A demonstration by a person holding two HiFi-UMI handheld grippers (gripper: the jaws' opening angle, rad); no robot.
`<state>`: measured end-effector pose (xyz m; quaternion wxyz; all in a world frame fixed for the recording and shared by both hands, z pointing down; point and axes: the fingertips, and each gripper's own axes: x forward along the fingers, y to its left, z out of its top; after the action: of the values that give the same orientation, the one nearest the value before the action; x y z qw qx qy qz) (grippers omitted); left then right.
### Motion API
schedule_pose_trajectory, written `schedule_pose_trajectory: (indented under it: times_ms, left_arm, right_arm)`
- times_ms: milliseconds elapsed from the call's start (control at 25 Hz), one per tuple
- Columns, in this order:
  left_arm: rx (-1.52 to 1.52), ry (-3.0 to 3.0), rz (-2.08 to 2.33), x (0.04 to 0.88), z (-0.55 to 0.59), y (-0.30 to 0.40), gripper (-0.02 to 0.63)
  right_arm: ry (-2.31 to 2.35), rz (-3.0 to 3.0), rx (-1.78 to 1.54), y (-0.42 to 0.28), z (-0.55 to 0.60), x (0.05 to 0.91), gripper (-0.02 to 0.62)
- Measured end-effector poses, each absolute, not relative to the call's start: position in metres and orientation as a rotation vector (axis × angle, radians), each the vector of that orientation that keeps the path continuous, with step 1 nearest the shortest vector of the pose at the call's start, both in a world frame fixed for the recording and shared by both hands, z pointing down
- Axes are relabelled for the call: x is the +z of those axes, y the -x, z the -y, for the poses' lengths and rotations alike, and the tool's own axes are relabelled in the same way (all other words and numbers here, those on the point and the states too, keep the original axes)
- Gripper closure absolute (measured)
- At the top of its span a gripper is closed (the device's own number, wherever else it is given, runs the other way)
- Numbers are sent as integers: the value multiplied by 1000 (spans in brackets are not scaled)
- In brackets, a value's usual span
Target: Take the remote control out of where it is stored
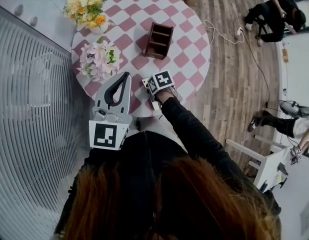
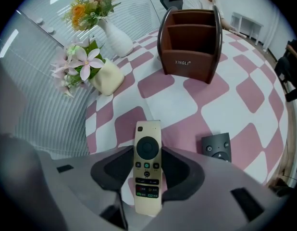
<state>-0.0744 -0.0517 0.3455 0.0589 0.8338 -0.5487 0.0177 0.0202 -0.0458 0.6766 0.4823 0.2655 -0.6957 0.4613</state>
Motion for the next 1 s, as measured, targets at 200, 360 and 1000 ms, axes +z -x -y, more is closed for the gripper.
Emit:
schedule_pose_trajectory:
  times_ms: [200,360,1000]
  left_arm:
    - [57,-2525,1667,347,52,75,597]
    - [59,-2532,1661,345,52,71,597]
    - [66,-2577,1636,340,53,60,597]
  right_arm:
    - [-658,1716,1168,-17,46,675,405]
    - [-681,1799,1184,-12,55,660,393]
    - [-1063,2411,1072,-38,94,573,580]
